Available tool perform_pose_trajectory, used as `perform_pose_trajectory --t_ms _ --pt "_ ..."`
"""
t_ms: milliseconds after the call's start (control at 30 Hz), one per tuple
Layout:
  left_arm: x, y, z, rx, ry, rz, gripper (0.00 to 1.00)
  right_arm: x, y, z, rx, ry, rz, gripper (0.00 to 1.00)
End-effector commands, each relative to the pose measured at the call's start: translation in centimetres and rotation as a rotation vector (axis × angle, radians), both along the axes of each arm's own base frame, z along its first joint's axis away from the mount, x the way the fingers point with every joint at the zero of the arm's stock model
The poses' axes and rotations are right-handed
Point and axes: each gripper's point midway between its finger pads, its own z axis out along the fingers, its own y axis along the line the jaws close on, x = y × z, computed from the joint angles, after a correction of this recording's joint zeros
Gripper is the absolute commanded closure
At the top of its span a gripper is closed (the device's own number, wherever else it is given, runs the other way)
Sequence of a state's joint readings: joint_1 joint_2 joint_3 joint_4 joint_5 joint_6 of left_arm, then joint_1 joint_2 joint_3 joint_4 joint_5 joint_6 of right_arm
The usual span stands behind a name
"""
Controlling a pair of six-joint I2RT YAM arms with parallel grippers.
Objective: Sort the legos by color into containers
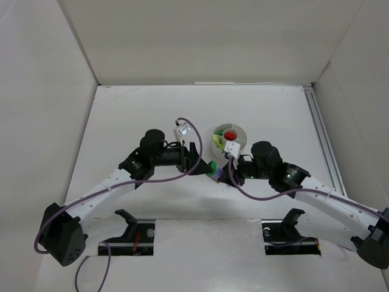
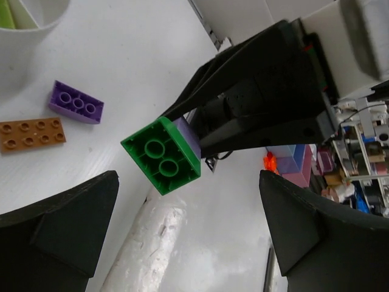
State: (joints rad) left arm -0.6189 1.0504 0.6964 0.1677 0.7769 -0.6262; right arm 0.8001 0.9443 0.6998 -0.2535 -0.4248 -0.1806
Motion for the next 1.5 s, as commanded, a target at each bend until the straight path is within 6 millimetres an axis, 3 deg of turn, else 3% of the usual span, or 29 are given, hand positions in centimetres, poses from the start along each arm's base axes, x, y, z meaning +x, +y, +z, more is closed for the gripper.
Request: perform_pose_trajectory --t_ms 0,67,233,367,433,500,533,733,833,900,1033,1267,1400,1467 --pt "-0.5 -1.3 1.7 -0.034 -0.051 -0.063 0.0 1.1 1.2 4.1 0.073 -0.119 0.013 0.91" --pt "-0.2 -1.5 0.9 -0.018 -0.028 -0.063 0.02 1.3 1.3 4.0 0.072 -0.128 0.016 0.91" --pt "-0.7 -2.5 1.3 -0.048 -0.033 -0.12 0.12 1.3 1.3 4.5 0.085 -0.141 0.016 0.91" --pt "-0.5 -2.7 1.4 -0.048 -0.034 -0.12 0.33 1.8 1.2 4.2 0.071 -0.141 -0.005 0.91" --pt "-0.6 -2.7 1.2 -0.043 -0.026 -0.12 0.52 1.8 1.2 4.2 0.071 -0.141 -0.005 0.91" --pt "-0.4 -2.7 1.2 -0.041 -0.028 -0.111 0.6 2.0 1.1 4.2 0.068 -0.144 -0.015 0.91" --pt "-0.4 -2.7 1.2 -0.041 -0.028 -0.111 0.68 1.9 1.1 3.7 0.061 -0.138 -0.014 0.91" --pt "-0.2 -2.7 1.5 -0.044 -0.037 -0.103 0.88 2.2 0.9 3.2 0.037 -0.139 -0.029 0.91" --pt "0.7 -2.5 1.1 0.01 -0.015 -0.042 0.99 2.8 0.0 1.9 -0.021 -0.114 -0.087 0.93" --pt "1.5 -2.2 1.6 0.036 -0.027 0.01 1.0 3.0 -0.8 1.4 -0.042 -0.103 -0.128 0.94" --pt "5.1 0.5 1.6 0.089 -0.038 0.199 1.0 3.6 -1.9 1.2 -0.036 -0.081 -0.237 0.95" --pt "8.4 2.8 2.3 0.136 -0.076 0.344 1.0 4.1 -3.6 1.3 -0.023 -0.078 -0.358 0.96" --pt "10.2 3.0 1.9 0.164 -0.084 0.359 1.0 5.7 -6.2 1.5 -0.049 -0.085 -0.554 0.96" --pt "12.0 2.3 1.3 0.199 -0.081 0.359 1.0 6.2 -7.7 3.2 -0.017 -0.081 -0.673 0.96"
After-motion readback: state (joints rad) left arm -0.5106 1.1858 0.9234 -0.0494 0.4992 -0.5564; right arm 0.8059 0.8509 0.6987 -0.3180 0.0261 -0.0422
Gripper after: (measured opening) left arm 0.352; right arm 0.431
